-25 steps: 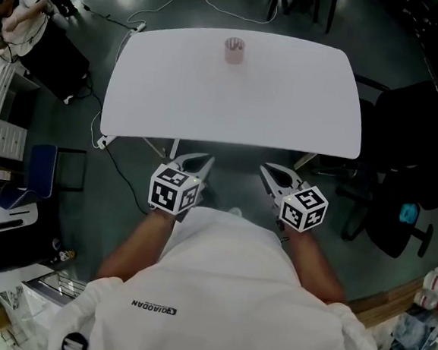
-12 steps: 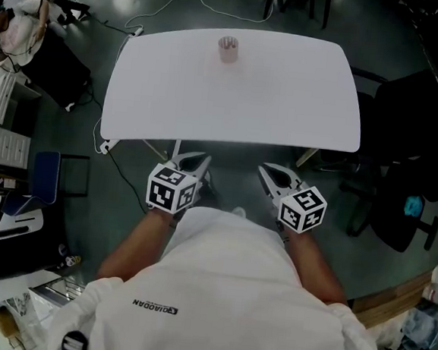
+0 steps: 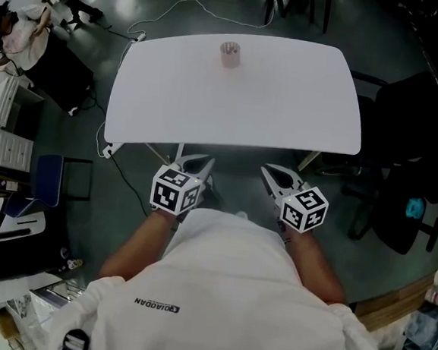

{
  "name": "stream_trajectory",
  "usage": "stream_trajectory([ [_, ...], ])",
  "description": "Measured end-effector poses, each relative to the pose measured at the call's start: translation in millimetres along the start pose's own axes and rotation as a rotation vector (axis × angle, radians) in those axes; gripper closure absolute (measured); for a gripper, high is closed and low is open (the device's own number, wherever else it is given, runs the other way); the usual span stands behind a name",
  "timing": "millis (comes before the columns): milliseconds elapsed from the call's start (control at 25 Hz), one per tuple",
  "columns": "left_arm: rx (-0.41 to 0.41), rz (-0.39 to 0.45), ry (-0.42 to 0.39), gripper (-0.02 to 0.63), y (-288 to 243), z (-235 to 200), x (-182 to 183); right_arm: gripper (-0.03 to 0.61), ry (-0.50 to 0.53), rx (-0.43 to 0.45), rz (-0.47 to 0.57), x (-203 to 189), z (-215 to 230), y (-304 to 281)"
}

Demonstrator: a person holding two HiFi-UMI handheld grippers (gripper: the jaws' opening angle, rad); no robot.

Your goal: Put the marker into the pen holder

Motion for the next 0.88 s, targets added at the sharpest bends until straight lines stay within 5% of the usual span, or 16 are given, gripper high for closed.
stream_trajectory([
  [880, -0.003, 0.011, 0.012, 0.588, 3, -38, 8, 0.56, 0.005, -0.026, -0.024, 10, 5, -34],
])
Point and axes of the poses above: the fingertips, and each gripper's own axes: y backward along the fingers, z to its right, x out of its top, the point moved 3 cm from there along y, backward along the fingers, and after that the axes turned 1 degree about -z, right-handed, at the moved point
